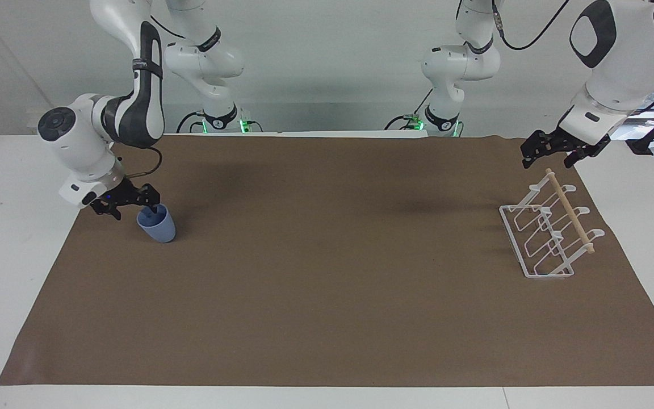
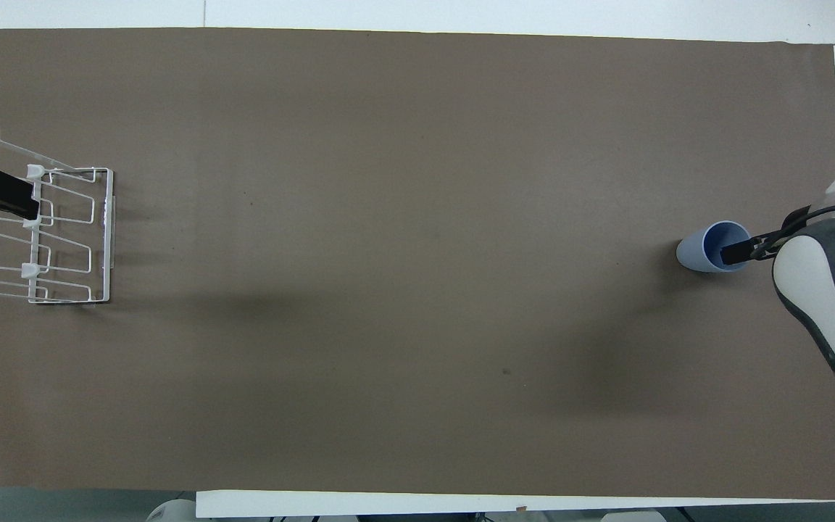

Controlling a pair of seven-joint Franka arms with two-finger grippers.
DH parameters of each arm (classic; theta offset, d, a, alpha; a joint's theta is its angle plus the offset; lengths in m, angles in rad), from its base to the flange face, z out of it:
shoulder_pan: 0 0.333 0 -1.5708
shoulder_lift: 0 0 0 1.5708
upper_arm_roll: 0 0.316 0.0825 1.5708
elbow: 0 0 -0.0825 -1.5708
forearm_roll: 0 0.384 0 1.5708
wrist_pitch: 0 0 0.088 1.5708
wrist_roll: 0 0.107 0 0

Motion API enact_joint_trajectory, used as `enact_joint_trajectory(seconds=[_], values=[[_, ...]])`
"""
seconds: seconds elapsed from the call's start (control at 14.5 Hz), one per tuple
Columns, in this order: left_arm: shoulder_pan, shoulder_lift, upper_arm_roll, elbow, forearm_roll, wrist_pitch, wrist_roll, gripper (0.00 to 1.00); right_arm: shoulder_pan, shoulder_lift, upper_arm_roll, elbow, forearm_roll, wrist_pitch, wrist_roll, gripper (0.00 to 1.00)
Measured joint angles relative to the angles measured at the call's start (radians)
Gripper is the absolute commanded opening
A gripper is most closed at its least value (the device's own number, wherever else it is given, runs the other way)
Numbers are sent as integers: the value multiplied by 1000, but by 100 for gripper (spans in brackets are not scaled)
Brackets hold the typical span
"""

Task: Hang cup on cup holder
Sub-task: 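Reach the right gripper down and grasp the light blue cup, then lift the cup with the right gripper while the left gripper approaches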

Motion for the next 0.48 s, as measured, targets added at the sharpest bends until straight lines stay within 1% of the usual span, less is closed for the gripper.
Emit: enact_joint_trajectory(seconds=[0.21, 0.34, 0.41, 0.48], values=[[0, 0, 0, 0, 0, 0, 0, 100, 4, 32, 1, -3, 0, 28, -7, 34], [0, 0, 0, 0, 0, -1, 0, 100, 7, 37, 2, -3, 1, 34, -7, 10], [2, 0, 1, 0, 0, -2, 0, 100, 8, 37, 2, -3, 1, 34, -9, 1], [8, -1, 2, 0, 0, -2, -1, 100, 9, 37, 3, -2, 1, 33, -15, 0]])
